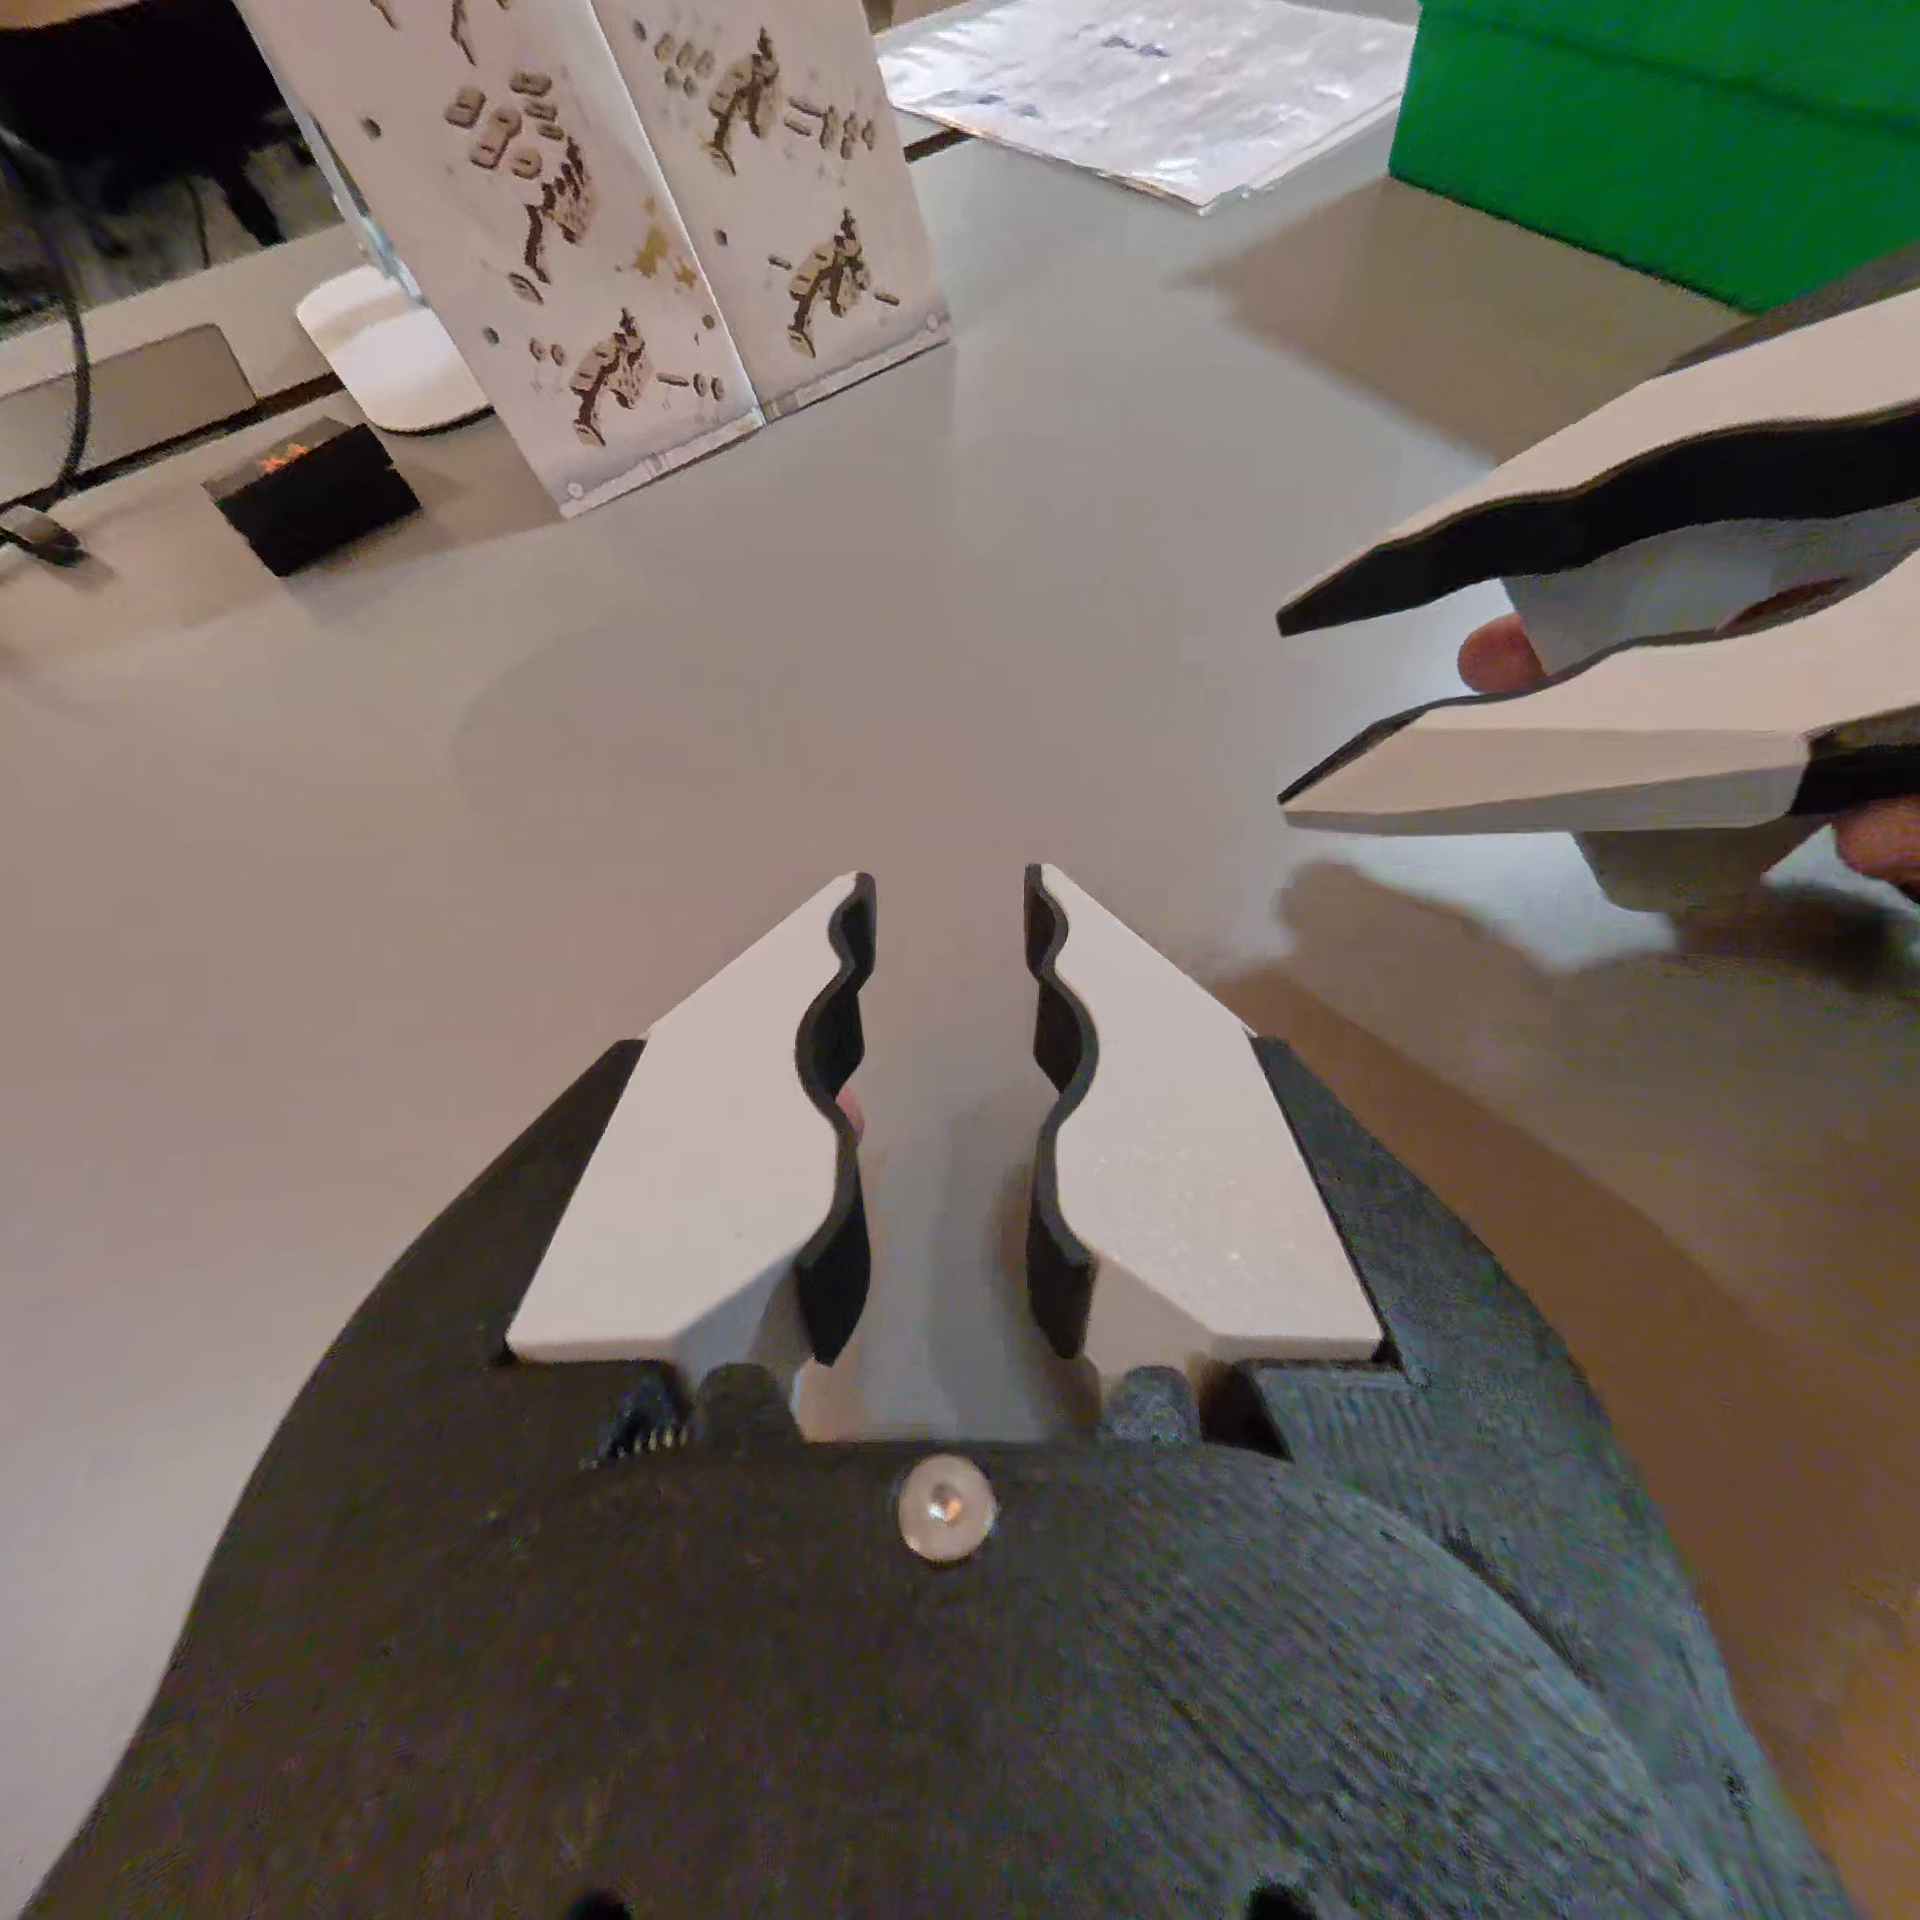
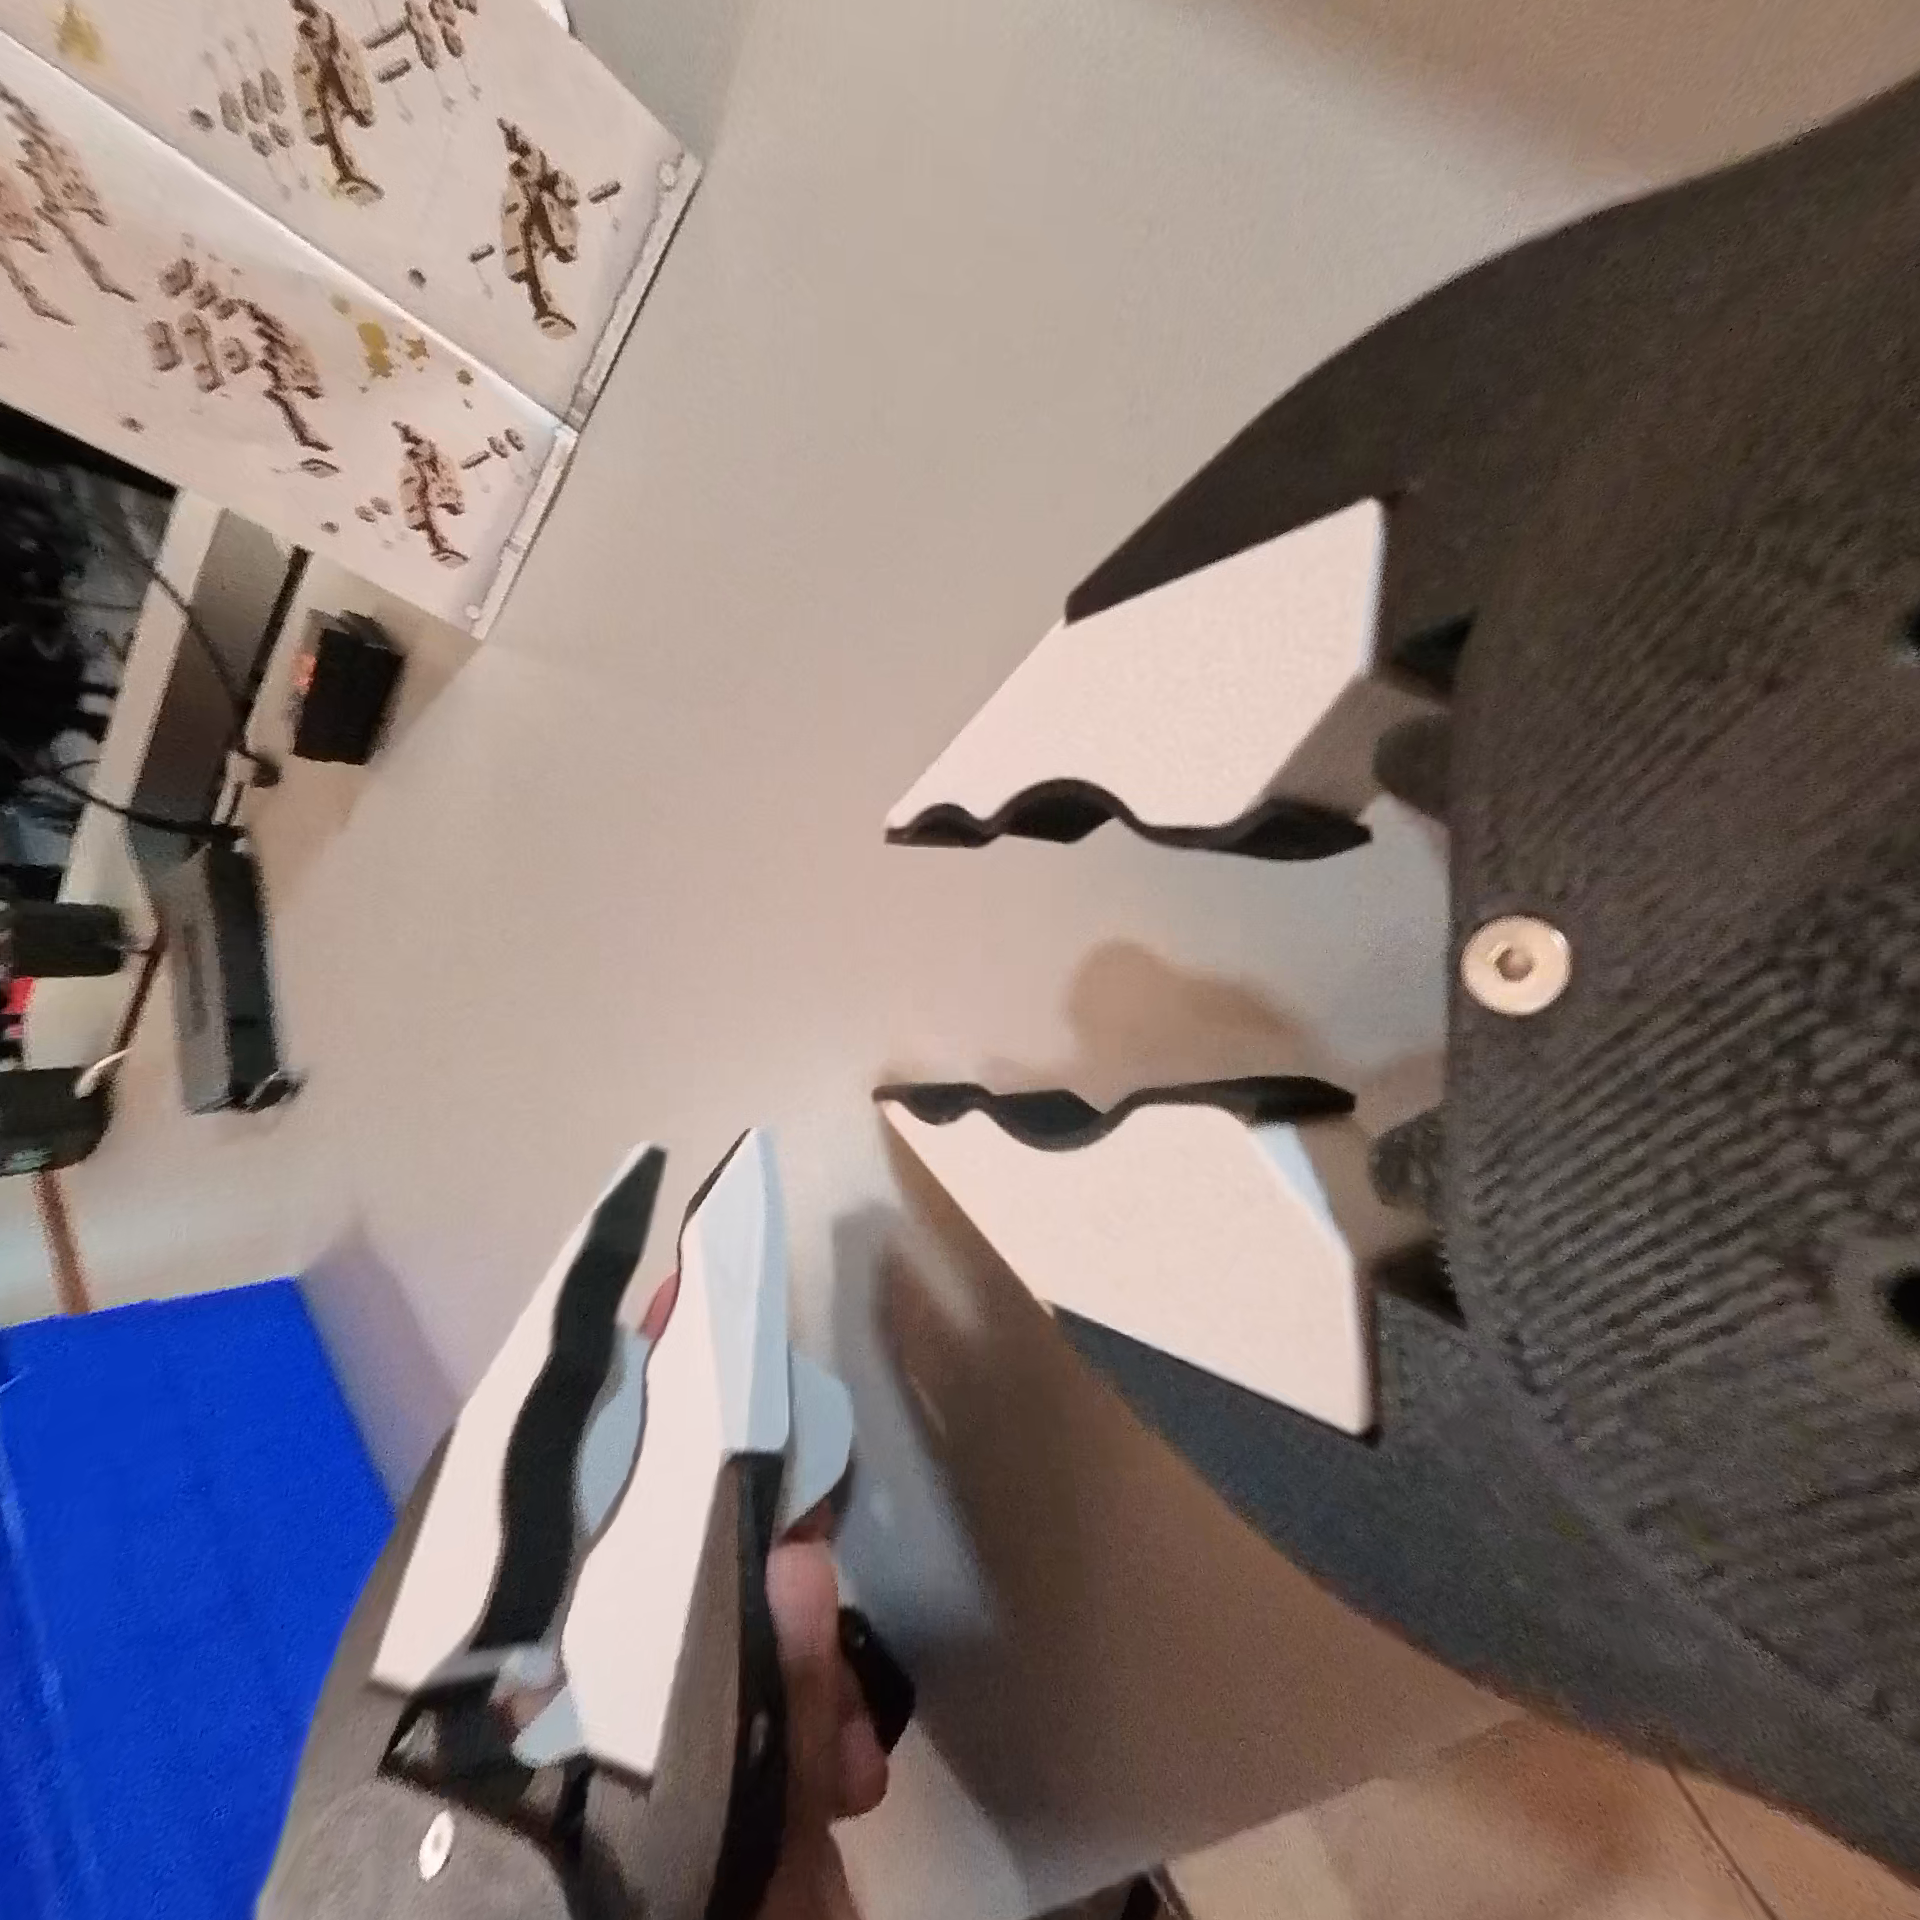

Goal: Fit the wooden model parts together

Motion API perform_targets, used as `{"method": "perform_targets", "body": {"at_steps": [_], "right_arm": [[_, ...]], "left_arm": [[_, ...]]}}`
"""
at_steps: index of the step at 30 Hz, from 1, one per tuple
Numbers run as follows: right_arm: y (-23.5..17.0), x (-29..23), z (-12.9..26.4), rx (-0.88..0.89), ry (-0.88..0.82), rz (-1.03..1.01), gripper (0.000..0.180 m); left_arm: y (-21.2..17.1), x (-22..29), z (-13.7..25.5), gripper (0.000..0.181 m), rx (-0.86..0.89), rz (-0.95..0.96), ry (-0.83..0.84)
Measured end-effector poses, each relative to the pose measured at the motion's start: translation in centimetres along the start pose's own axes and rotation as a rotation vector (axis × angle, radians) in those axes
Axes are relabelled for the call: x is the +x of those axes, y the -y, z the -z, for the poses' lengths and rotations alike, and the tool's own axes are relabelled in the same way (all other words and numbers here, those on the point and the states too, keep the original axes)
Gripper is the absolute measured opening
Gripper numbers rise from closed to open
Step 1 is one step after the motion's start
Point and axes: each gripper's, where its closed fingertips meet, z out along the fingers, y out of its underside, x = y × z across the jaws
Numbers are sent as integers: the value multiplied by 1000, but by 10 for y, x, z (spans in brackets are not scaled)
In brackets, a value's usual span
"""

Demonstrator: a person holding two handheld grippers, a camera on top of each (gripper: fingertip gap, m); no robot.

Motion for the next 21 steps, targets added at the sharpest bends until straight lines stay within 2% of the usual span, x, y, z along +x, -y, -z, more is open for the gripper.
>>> {"method": "perform_targets", "body": {"at_steps": [2, 4, 6, 9, 14, 18, 21], "right_arm": [[6, -3, 4, 45, 32, 0, 39], [9, -9, 7, 76, 87, 2, 24], [17, -12, 12, 134, 128, -22, 14], [25, -10, 18, 184, 135, -45, 0], [8, -4, 5, 99, 67, 31, 12], [1, -4, -2, 39, 23, 52, 32], [-3, -2, -6, 9, -6, 65, 37]], "left_arm": [[3, 10, 3, 28, 18, 51, -89], [6, 11, 5, 10, 31, 105, -118], [7, 9, 7, 2, 37, 108, -123], [6, 6, 6, 4, 33, 81, -103], [2, 13, 3, 11, 17, 80, -127], [6, 11, 5, 26, 33, 152, -155], [9, 6, 6, 39, 38, 180, -151]]}}
